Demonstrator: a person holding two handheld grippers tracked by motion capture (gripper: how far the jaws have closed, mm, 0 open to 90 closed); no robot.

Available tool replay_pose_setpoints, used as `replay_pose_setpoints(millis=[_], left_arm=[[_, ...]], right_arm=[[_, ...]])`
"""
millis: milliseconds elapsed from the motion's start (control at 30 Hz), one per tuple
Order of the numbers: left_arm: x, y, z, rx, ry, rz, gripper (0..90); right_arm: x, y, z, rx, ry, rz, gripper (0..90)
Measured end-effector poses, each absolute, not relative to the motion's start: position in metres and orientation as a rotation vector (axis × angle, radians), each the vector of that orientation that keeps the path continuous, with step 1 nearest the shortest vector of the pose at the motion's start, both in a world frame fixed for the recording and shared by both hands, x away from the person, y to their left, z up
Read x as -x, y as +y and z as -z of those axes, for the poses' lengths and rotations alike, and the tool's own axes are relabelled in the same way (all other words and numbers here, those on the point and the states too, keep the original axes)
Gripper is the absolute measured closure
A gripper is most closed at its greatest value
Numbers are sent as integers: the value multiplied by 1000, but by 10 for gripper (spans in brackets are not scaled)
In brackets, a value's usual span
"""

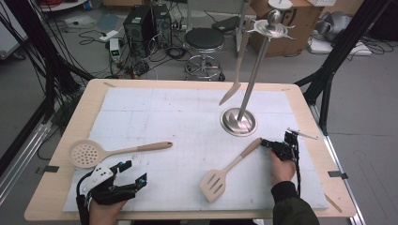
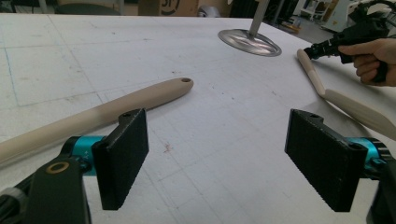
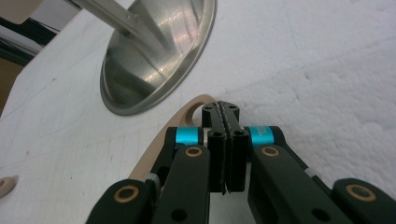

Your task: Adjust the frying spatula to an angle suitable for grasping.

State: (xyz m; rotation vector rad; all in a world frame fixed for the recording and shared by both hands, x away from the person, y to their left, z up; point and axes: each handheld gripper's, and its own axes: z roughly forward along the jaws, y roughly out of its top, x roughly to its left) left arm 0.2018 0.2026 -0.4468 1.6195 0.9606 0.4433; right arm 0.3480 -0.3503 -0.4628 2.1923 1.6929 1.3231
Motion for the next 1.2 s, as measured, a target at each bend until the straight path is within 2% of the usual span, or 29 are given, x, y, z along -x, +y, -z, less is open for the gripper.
replay_pose_setpoints(millis=[333, 667, 1000, 1200], left_arm=[[-203, 201, 447, -1628, 955, -440, 222], [-203, 201, 447, -1628, 955, -440, 223], [-201, 202, 447, -1624, 957, -445, 223], [-200, 203, 446, -1618, 957, -444, 224]], right_arm=[[-360, -339, 469, -2188, 1779, -1453, 899], [-364, -310, 472, -2165, 1920, -1536, 899], [-367, -258, 469, -2031, 2148, -1495, 899], [-366, -249, 468, -2008, 2194, -1477, 899]])
